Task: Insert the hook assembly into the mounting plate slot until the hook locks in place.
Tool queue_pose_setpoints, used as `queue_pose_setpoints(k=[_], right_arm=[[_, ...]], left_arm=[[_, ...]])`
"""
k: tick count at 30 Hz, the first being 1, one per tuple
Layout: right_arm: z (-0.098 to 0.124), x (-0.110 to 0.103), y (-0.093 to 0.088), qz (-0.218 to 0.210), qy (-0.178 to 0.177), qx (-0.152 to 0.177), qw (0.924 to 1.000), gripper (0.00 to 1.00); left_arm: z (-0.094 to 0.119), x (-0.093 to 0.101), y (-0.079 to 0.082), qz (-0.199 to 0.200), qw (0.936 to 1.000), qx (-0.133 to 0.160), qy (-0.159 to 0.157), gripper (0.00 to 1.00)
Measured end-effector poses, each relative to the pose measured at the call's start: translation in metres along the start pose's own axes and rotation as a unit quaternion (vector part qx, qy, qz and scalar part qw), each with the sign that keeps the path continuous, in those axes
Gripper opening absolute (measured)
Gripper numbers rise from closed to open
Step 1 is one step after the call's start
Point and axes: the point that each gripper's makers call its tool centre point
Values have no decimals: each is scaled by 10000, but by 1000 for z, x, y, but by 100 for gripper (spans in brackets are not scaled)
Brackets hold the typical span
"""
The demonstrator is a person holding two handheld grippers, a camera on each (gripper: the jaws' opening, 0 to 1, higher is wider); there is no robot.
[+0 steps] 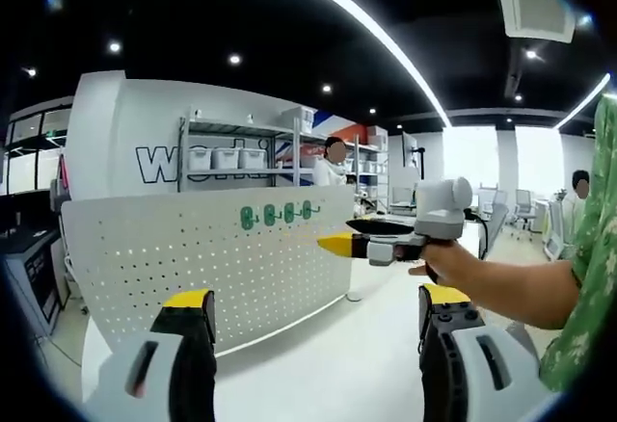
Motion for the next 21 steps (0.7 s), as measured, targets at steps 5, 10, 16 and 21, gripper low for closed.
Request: queue_pose_setpoints(k=[5, 10, 16, 21], right_arm=[[25, 8, -3, -39, 22, -70, 10000, 67], [53, 13, -4, 90, 30, -113, 9999, 67], [86, 17, -5, 229, 18, -129, 9997, 68], [112, 15, 4, 214, -1, -26, 9998, 68]], left_arm=[[2, 5, -8, 53, 10000, 26, 66, 89], [4, 8, -17, 142, 9998, 35, 142, 89], [8, 15, -21, 64, 9996, 121, 259, 88], [13, 14, -21, -4, 9986, 213, 479, 87]])
Point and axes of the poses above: the point that each gripper's makers call its tool centre point, and the gripper's own axes: z roughly backward along the fingers, x roughly to its right, y roughly out of its top, and after that the axes turned 4 degrees about -y, right-handed
